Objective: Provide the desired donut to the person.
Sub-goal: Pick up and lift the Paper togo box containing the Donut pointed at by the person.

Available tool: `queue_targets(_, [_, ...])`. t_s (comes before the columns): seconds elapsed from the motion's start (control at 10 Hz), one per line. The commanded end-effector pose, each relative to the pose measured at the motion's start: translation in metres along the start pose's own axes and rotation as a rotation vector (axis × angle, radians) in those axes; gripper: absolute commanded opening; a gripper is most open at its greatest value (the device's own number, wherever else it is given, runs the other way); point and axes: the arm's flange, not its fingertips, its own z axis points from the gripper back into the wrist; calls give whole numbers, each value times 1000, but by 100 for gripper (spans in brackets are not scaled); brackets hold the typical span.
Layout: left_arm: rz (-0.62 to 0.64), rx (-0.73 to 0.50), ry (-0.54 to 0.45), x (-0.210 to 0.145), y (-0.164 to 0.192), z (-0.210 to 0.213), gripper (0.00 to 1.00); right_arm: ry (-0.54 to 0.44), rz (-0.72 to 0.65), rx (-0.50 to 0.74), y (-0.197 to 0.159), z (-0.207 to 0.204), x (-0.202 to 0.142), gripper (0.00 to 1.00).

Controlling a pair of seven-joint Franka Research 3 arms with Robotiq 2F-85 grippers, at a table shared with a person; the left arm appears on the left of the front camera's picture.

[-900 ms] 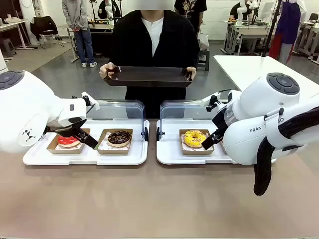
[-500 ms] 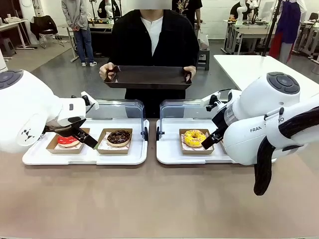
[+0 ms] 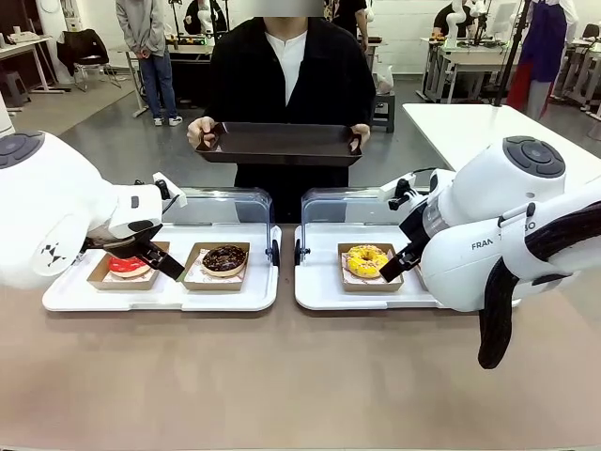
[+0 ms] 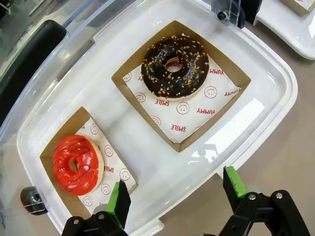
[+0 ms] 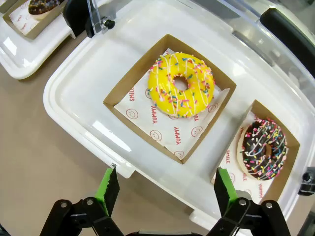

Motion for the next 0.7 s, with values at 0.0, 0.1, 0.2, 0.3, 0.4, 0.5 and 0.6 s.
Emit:
queue_targets(0.0, [0, 0, 0, 0, 0, 0, 100, 0, 0, 0, 0, 0, 0, 100])
queue_targets(0.1, [0, 0, 0, 0, 0, 0, 100, 0, 0, 0, 0, 0, 0, 100])
queue_targets(0.2, [0, 0, 0, 0, 0, 0, 100, 0, 0, 0, 0, 0, 0, 100])
queue_targets(0.3, [0, 0, 0, 0, 0, 0, 100, 0, 0, 0, 0, 0, 0, 100])
queue_targets(0.4, [0, 0, 0, 0, 0, 0, 100, 0, 0, 0, 0, 0, 0, 100])
queue_targets(0.5, [0, 0, 0, 0, 0, 0, 100, 0, 0, 0, 0, 0, 0, 100])
queue_targets(0.6, [0, 0, 0, 0, 0, 0, 100, 0, 0, 0, 0, 0, 0, 100])
